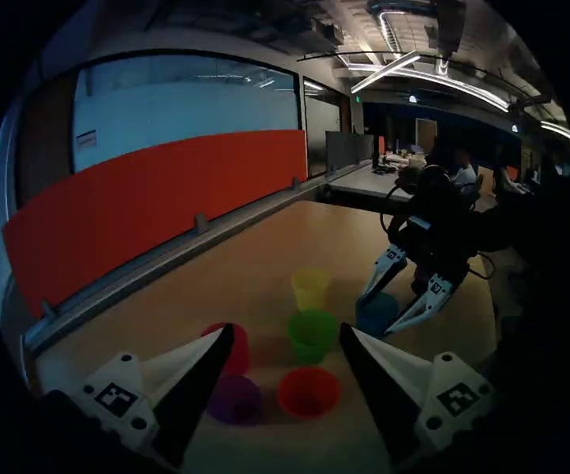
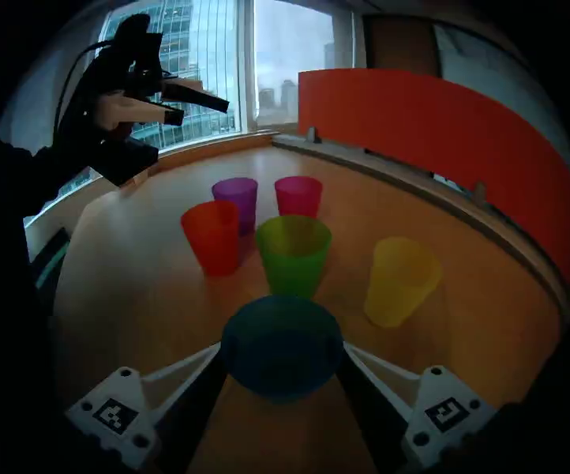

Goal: Pour water

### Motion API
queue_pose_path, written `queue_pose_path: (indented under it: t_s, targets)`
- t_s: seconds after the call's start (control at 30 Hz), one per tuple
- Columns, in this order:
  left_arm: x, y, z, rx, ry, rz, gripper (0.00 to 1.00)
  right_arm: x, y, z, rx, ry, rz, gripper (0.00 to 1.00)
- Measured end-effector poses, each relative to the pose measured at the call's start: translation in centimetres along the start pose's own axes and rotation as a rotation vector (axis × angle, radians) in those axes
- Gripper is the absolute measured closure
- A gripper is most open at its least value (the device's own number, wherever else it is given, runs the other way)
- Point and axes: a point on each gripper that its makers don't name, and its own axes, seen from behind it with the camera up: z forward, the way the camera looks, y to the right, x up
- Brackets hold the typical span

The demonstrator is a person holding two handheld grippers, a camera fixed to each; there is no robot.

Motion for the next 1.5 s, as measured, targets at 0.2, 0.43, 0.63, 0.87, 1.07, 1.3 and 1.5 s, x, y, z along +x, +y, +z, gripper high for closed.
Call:
queue_pose_path:
  t_s: [0.2,0.43,0.63,0.87,1.07,1.3,1.5]
  targets:
    - [-0.2,0.2,0.1,-0.003,-0.006,0.005,0.0,1.7,0.2,-1.6,-0.006,0.042,0.011,0.09]
    - [-0.2,0.6,0.3,-0.009,-0.009,0.005,0.0,3.9,0.5,-4.0,-0.026,0.075,-0.009,0.09]
    - [-0.3,1.0,0.6,-0.011,-0.014,0.006,0.0,5.8,0.4,-6.1,-0.039,0.113,-0.024,0.09]
    - [-0.3,1.4,1.0,-0.021,-0.017,0.005,0.0,8.7,0.4,-8.9,-0.057,0.183,-0.021,0.09]
    - [-0.2,1.6,1.2,-0.024,-0.02,0.007,0.0,10.9,1.1,-11.2,-0.084,0.232,-0.034,0.09]
    - [-0.3,2.1,1.6,-0.03,-0.026,0.009,0.0,13.2,1.8,-13.7,-0.12,0.281,-0.063,0.09]
    - [-0.4,2.6,1.8,-0.038,-0.033,0.009,0.0,15.5,2.0,-15.7,-0.138,0.335,-0.084,0.09]
